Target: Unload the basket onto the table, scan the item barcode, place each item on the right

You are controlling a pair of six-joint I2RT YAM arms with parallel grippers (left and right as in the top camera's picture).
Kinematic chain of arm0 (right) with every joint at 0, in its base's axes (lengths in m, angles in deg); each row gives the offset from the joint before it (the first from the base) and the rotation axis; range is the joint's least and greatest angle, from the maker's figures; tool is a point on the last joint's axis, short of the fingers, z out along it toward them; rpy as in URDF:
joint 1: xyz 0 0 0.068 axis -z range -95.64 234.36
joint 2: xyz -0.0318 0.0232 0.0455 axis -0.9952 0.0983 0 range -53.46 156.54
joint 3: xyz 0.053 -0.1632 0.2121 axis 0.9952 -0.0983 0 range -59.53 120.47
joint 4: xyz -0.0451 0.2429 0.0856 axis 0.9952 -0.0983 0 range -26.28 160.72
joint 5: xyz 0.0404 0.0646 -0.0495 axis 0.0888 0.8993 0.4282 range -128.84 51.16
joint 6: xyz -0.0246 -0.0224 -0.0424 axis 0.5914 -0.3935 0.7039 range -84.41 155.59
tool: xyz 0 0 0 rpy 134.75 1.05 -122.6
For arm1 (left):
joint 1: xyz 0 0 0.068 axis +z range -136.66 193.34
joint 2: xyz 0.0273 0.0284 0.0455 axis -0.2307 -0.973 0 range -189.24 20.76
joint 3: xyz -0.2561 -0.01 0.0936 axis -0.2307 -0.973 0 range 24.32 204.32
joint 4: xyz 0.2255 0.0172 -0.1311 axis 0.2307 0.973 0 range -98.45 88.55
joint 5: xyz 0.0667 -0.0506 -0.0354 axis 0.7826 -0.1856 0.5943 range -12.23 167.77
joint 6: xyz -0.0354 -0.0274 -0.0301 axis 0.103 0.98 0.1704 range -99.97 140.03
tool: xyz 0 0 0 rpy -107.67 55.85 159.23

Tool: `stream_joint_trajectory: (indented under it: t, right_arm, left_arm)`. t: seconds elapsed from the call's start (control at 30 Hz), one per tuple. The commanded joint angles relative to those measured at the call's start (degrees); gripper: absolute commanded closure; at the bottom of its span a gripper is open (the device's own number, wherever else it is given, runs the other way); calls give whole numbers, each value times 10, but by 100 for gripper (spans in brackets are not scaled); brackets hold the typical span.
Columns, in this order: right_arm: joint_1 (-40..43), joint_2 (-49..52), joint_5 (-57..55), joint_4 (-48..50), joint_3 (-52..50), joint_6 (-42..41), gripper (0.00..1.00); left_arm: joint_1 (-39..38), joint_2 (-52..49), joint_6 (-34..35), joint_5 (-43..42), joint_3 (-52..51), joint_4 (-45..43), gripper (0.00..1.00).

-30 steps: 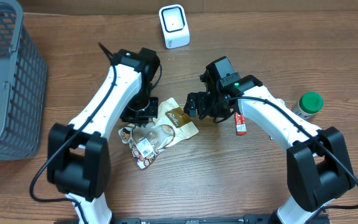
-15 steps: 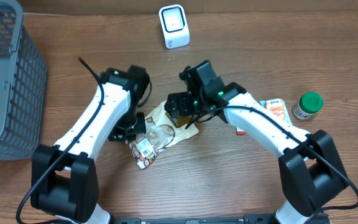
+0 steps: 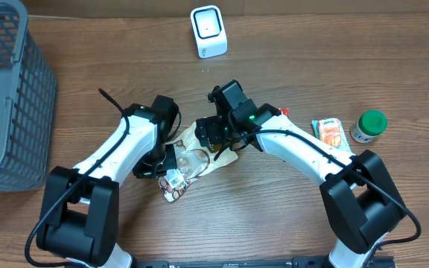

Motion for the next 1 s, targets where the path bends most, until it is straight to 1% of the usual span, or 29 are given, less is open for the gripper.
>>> stream_joint_trajectory:
  t: [0.0,0.2,0.37,0.53,0.97]
  right_arm:
    - [0,1,-8,-4,-2,-4,9]
    - [0,1,-8,-30,-2,-4,9]
    - [0,1,-8,-45,-2,-29,9]
    - [0,1,-8,-51,-2,-32,9]
    - [1,2,-15,-66,-7,-97,9]
  left_arm:
    - [3,9,10,-18,-19,-27,96]
    - [3,8,9,-17,-21,-61,96]
    - [3,8,9,-18,-21,-91,96]
    - [3,8,9,-18,-21,-119,95]
    - [3,8,9,-18,-21,-127,95]
